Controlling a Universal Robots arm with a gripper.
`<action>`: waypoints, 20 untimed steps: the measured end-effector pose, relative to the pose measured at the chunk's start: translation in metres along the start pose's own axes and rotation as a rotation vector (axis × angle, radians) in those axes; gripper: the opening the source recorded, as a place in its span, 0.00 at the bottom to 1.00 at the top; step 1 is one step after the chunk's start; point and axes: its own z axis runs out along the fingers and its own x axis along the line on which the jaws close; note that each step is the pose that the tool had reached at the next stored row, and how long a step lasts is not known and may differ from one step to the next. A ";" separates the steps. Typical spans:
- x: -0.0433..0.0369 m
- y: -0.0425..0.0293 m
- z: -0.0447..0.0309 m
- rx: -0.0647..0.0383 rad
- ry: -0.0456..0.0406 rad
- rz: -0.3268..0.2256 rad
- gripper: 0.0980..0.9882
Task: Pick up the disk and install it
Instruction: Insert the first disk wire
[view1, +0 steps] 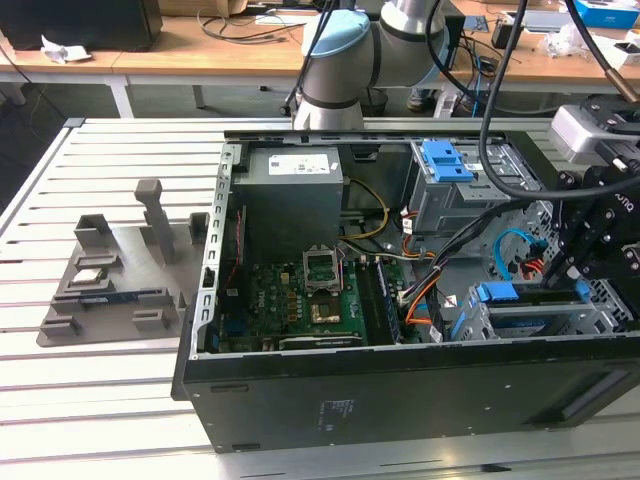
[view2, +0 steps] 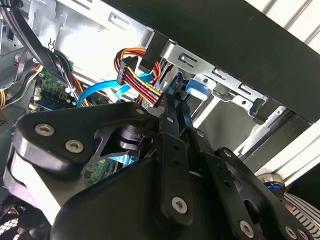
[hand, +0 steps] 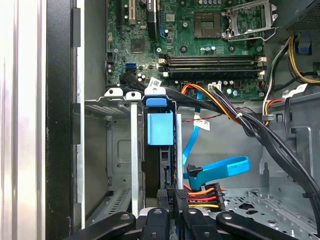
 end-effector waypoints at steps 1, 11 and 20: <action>0.0000 0.0000 0.0001 0.000 0.0000 0.000 0.08; -0.0001 -0.0002 0.0027 0.000 0.0000 0.000 0.08; -0.0022 0.0015 -0.0221 0.000 0.0002 0.000 0.17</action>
